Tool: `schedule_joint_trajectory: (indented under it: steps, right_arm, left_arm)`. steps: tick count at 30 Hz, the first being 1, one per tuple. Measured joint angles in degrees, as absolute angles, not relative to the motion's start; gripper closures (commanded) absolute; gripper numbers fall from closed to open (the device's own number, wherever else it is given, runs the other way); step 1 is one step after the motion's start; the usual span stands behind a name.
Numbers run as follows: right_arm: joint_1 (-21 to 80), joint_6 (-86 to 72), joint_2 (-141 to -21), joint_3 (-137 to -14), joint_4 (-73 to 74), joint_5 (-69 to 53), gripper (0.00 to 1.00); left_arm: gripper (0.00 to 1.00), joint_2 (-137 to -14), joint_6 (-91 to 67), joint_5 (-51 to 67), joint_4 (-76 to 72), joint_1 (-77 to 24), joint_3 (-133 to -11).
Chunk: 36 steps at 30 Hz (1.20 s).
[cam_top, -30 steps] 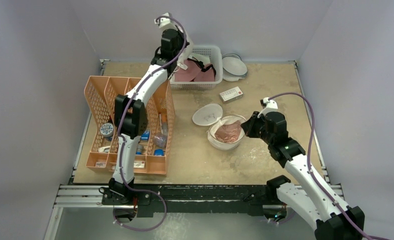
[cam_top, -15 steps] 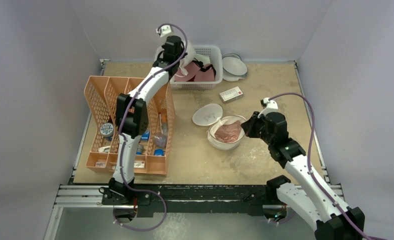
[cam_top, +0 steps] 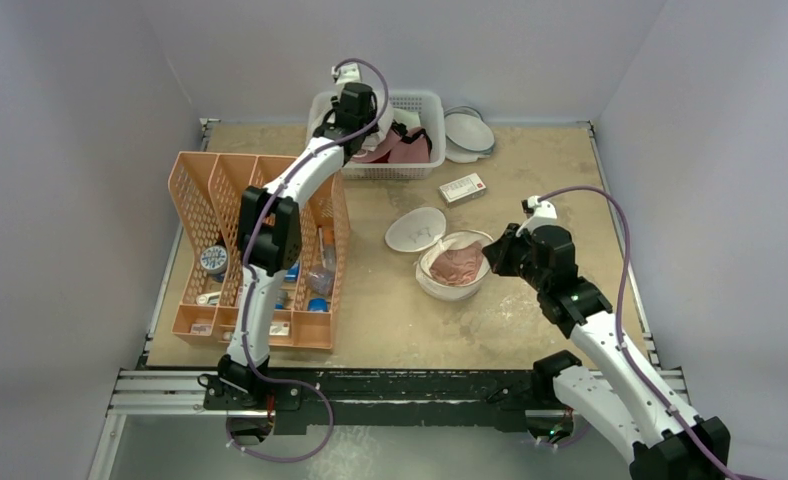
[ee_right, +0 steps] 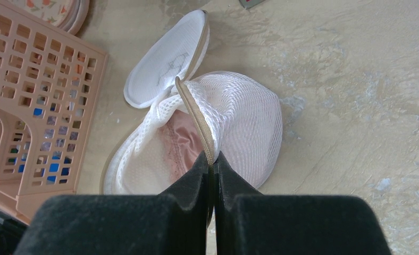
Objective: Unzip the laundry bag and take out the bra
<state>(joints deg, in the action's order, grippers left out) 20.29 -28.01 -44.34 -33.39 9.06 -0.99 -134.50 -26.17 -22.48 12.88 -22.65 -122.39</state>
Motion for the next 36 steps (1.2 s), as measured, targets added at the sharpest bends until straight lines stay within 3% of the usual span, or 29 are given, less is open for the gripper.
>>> schedule_joint_trajectory:
  steps: [4, 7, 15, 28, 36]
  right_arm:
    - [20.29, -27.99, -44.05, -33.39, 9.06, -0.99, 0.95]
    - [20.29, -27.92, -44.05, -33.39, 9.04, -0.99, 0.95]
    - [20.29, -27.88, -44.05, -33.39, 9.04, -0.99, 0.95]
    - [20.29, -27.86, -44.12, -33.39, 9.02, -0.97, 0.95]
    - [20.29, -27.81, -44.25, -33.39, 8.8, -0.97, 0.88]
  left_arm:
    - [0.27, -134.5, -24.69, -21.5, 13.96, -22.7, -122.98]
    - [0.22, -134.47, -23.92, -20.51, 14.37, -22.74, -123.63]
    - [0.19, -131.61, -22.92, -15.86, 15.84, -22.9, -124.99]
    - [0.18, -114.76, -23.44, -5.06, 14.26, -25.47, -126.26]
    - [0.17, -95.79, -19.88, -5.72, 11.55, -36.45, -110.63]
